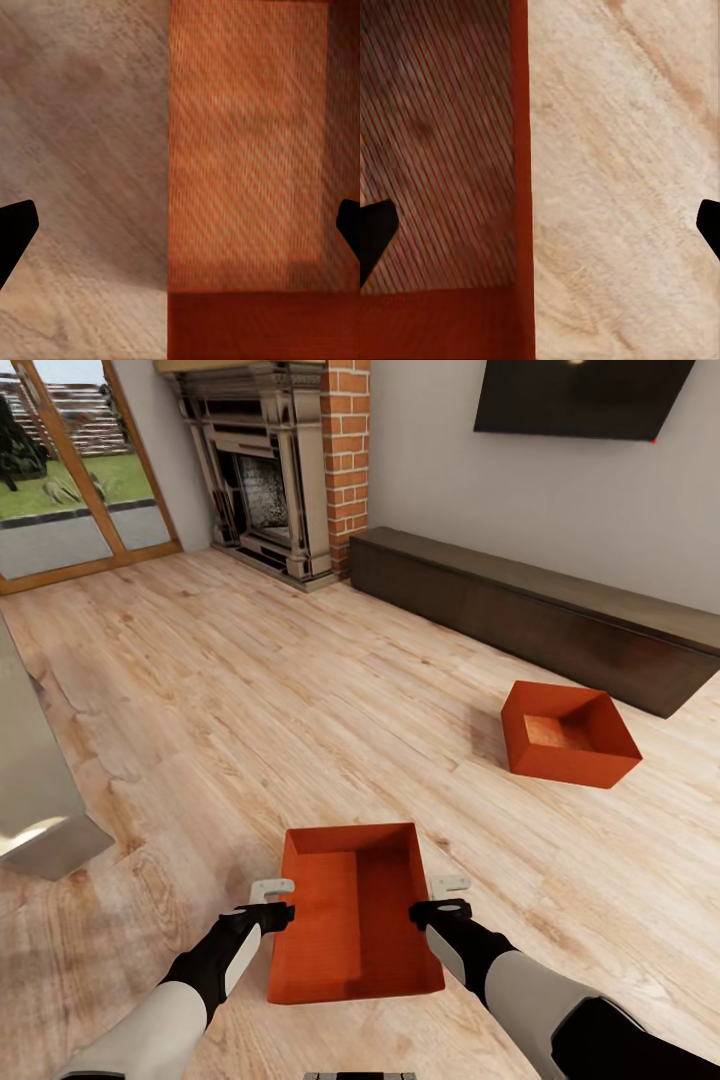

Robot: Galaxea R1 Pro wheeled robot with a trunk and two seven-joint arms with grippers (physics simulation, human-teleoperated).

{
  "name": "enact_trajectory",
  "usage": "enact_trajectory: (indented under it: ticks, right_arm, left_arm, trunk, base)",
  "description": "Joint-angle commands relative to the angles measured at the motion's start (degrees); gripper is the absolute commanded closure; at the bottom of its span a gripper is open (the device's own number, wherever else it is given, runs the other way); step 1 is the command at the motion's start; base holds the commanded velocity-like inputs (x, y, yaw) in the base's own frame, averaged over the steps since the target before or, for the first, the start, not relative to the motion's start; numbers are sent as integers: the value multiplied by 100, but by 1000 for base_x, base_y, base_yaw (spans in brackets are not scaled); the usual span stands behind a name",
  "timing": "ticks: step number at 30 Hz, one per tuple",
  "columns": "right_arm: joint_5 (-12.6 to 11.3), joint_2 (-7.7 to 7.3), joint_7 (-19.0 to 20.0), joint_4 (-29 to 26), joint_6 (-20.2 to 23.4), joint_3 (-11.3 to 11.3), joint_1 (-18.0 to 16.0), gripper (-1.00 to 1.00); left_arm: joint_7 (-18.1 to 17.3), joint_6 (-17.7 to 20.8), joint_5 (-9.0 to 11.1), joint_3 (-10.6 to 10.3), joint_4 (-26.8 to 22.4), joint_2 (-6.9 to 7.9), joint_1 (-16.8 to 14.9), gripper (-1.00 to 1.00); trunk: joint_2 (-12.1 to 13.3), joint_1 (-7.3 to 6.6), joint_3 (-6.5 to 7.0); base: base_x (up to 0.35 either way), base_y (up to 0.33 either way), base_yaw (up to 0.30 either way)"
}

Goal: Move the two storage containers from the living room to the garage. In the garage, place one container on the floor and stack the other container on top of it (either order is fine).

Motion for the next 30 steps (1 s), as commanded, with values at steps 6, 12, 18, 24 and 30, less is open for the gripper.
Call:
enact_trajectory:
  ticks: [6, 12, 18, 24, 30]
  right_arm:
    - [-31, -3, -37, -12, 36, 48, -3, -100]
    - [-31, -5, -37, -13, 36, 48, -3, -100]
    - [-31, -3, -37, -13, 36, 48, -3, -100]
    - [-31, -5, -37, -16, 36, 48, -3, -100]
    - [-31, -6, -37, -14, 36, 48, -3, -100]
  left_arm:
    - [21, 32, 44, -2, -6, -3, 0, -100]
    - [20, 36, 42, -2, -14, 4, 0, -100]
    - [17, 40, 42, -2, -23, 6, 0, -100]
    - [12, 40, 42, -3, -23, 3, 0, -100]
    - [11, 40, 42, -5, -23, 6, 0, -100]
  trunk:
    - [-244, 132, -112]
    - [-404, 219, -184]
    - [-565, 307, -256]
    - [-805, 439, -363]
    - [-1046, 571, -471]
  base:
    - [0, 0, 0]
    - [0, 0, 0]
    - [0, 0, 0]
    - [0, 0, 0]
    - [0, 0, 0]
